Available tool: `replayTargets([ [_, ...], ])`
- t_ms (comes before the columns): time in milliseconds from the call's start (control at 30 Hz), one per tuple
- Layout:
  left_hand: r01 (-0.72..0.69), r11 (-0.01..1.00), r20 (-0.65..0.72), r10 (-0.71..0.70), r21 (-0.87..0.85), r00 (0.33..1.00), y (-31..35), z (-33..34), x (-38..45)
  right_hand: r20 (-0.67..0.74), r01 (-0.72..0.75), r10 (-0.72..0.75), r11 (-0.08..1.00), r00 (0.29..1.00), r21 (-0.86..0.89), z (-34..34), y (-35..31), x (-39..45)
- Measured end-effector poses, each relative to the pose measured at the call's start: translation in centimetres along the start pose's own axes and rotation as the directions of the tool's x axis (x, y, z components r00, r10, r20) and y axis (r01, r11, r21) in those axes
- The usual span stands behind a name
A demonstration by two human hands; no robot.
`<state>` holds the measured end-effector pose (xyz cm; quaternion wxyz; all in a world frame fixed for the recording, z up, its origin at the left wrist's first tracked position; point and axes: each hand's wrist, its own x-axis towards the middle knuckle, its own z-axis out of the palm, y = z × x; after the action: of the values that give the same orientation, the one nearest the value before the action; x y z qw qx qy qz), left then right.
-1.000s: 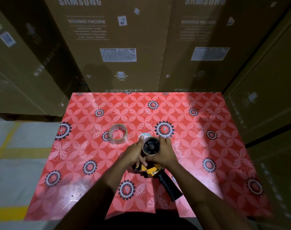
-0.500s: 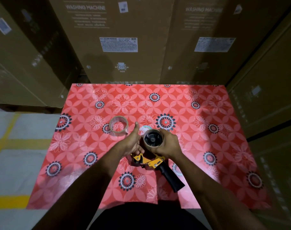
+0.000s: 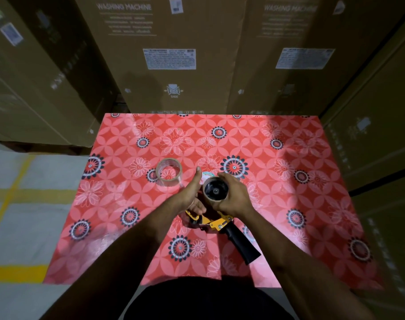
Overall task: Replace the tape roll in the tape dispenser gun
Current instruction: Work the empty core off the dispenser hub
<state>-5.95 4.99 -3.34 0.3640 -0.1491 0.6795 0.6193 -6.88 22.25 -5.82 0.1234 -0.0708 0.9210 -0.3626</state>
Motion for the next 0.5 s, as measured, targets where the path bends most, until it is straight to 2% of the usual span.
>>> replayTargets([
  [67, -0.014, 1.000, 0.004, 0.014, 0.000, 1.000, 0.2, 0.2, -0.3, 0.035, -0.004, 0.005, 1.000, 0.999, -0.021, 0.2, -0.3, 0.0],
  [167, 0.008, 1.000, -0.024, -0.008, -0.008, 1.000, 0.3, 0.3, -0.6, -0.019, -0.059, 0.058, 0.998, 0.998, -0.030, 0.0, -0.2, -0.1],
  [300, 0.024, 1.000, -0.049, -0.024, -0.010, 0.999, 0.1, 0.3, -0.5, -0.040, -0.012, 0.011, 0.999, 0.999, -0.032, -0.7, 0.0, 0.2],
  [400, 0.011, 1.000, -0.039, -0.010, 0.020, 0.999, 0.1, 0.3, -0.2, 0.001, 0.011, -0.011, 1.000, 1.000, 0.015, -1.0, 0.2, 0.3],
  [500, 0.010, 1.000, -0.031, -0.010, 0.007, 0.999, 0.1, 0.3, -0.1, 0.108, 0.007, -0.005, 1.000, 0.994, -0.015, -0.9, -0.1, 0.3],
])
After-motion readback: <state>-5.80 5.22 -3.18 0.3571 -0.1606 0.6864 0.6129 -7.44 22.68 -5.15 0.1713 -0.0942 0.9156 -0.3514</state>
